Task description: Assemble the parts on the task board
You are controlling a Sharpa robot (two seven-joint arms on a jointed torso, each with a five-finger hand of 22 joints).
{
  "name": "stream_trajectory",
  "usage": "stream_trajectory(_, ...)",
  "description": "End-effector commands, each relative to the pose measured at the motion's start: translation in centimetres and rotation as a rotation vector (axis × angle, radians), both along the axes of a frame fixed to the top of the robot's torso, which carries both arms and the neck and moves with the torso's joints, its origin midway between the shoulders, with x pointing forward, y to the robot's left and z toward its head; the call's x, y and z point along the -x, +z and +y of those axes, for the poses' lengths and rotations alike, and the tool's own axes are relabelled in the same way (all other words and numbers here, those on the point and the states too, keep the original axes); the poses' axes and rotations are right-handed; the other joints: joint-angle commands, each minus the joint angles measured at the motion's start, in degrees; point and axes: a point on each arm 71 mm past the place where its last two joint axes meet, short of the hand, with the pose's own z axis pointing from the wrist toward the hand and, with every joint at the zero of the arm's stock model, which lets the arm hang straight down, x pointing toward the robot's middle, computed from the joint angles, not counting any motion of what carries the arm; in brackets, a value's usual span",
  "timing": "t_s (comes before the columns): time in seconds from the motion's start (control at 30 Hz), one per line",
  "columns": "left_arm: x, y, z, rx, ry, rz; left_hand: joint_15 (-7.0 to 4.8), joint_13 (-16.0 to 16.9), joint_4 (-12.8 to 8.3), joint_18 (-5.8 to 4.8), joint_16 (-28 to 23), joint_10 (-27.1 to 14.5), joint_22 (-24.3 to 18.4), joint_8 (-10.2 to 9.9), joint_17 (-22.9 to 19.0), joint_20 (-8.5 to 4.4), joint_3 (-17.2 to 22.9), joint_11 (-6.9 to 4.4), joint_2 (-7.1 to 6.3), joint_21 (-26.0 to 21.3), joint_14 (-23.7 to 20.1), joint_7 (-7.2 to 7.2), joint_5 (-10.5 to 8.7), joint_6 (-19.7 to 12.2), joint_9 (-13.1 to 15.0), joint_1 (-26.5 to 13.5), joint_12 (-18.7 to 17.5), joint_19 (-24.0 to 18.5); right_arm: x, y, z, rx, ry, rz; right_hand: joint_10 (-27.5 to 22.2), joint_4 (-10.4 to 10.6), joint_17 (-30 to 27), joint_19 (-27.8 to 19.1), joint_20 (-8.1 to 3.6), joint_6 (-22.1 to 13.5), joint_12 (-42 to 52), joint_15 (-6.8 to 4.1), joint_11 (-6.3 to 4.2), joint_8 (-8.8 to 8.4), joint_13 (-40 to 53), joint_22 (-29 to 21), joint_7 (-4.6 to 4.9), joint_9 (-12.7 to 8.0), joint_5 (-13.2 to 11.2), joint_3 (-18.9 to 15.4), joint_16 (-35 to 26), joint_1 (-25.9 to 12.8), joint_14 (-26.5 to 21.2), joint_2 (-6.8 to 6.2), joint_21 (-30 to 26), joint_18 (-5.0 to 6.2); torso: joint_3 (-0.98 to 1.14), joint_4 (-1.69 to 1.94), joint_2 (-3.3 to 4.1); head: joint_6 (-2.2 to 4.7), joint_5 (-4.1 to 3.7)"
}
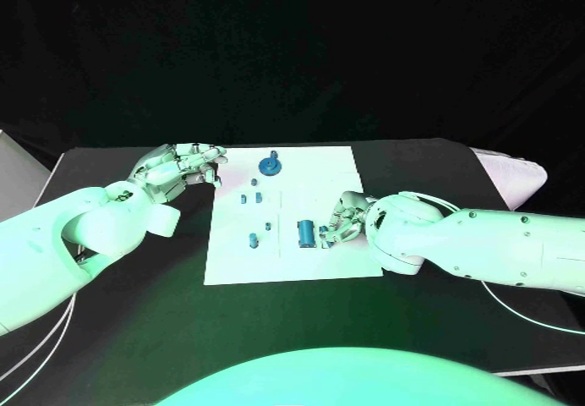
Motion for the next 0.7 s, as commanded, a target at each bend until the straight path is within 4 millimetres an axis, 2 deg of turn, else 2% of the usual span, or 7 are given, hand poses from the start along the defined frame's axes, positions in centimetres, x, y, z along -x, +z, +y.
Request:
stream_trajectory(0.03, 0.10, 0.08, -0.24, 0.007, -0.020, -0.005, 0.29, -0.08, 0.45, 0.78, -0.19, -0.36, -0.05, 0.20, 0.05, -0.02, 0.04, -0.11, 0.39, -0.32, -0.03, -0.05, 0.05, -0.43, -0.05, -0.18, -0.22, 0.22, 0.15, -0.41, -0.02, 0.028, 0.010, 0.019, 4.41, -0.04, 15.09, 4.89, -0.25, 0.17, -0.08, -0.22, -0.23, -0.38, 13.06, 13.69, 0.19, -0.06, -0.36, -0.40, 0.24, -0.64, 6.08, 0.19, -0.20, -0.70, 0.00, -0.07, -0.02, 0.00, 0.02)
stream_trajectory(0.37, 0.10, 0.07, -0.24, 0.005, -0.021, -0.006, 0.30, -0.08, 0.55, 0.78, -0.18, -0.38, -0.08, 0.22, 0.06, -0.01, -0.01, -0.10, 0.40, -0.37, -0.04, -0.04, 0.05, -0.45, -0.07, -0.21, -0.21, 0.25, 0.19, -0.60, 0.06, 0.030, 0.015, 0.041, 4.41, 0.00, 15.09, 4.87, -0.19, 0.20, -0.08, -0.15, -0.15, -0.51, 13.09, 13.67, 0.27, -0.11, -0.79, -0.85, 0.24, -2.05, 6.08, 0.25, -0.32, -0.68, 0.01, -0.06, -0.05, 0.00, -0.06)
stream_trajectory(0.47, 0.10, 0.07, -0.26, 0.005, -0.022, -0.006, 0.30, -0.08, 0.55, 0.78, -0.18, -0.38, -0.08, 0.22, 0.06, -0.01, -0.01, -0.10, 0.40, -0.37, -0.04, -0.04, 0.05, -0.45, -0.07, -0.21, -0.21, 0.25, 0.17, -0.58, 0.07, 0.024, 0.009, 0.035, 4.40, -0.04, 15.09, 4.86, -0.13, 0.26, -0.11, -0.09, -0.11, -0.61, 13.09, 13.66, 0.29, -0.14, -2.48, -1.53, 0.24, -3.17, 6.08, 0.41, -0.39, -0.67, -0.01, -0.05, -0.06, 0.00, -0.03)
stream_trajectory(0.5, 0.09, 0.06, -0.26, 0.005, -0.022, -0.006, 0.30, -0.08, 0.55, 0.78, -0.18, -0.38, -0.08, 0.22, 0.06, -0.01, -0.01, -0.10, 0.40, -0.37, -0.04, -0.04, 0.05, -0.45, -0.07, -0.21, -0.21, 0.25, 0.16, -0.55, 0.07, 0.021, 0.005, 0.030, 4.25, 0.04, 15.09, 4.87, -0.06, 0.24, -0.38, -0.03, -0.03, -0.80, 12.91, 13.68, 0.39, -0.22, -5.04, -2.96, 0.24, -4.33, 6.08, 0.49, -0.38, -0.67, 0.00, -0.04, -0.04, 0.00, -0.05)
stream_trajectory(0.7, 0.08, 0.05, -0.24, 0.002, -0.021, -0.007, 0.30, -0.08, 0.55, 0.78, -0.18, -0.38, -0.08, 0.22, 0.06, -0.01, -0.01, -0.10, 0.40, -0.37, -0.04, -0.04, 0.05, -0.45, -0.07, -0.21, -0.21, 0.25, 0.17, -0.46, 0.04, 0.009, -0.006, 0.014, 4.05, 0.20, 15.09, 4.90, 0.06, 0.36, -0.75, 0.07, 0.08, -1.19, 12.70, 13.71, 0.48, -0.44, -6.36, -7.00, 0.24, -7.22, 6.08, 1.41, -0.32, -0.69, 0.00, -0.06, -0.01, 0.00, -0.04)
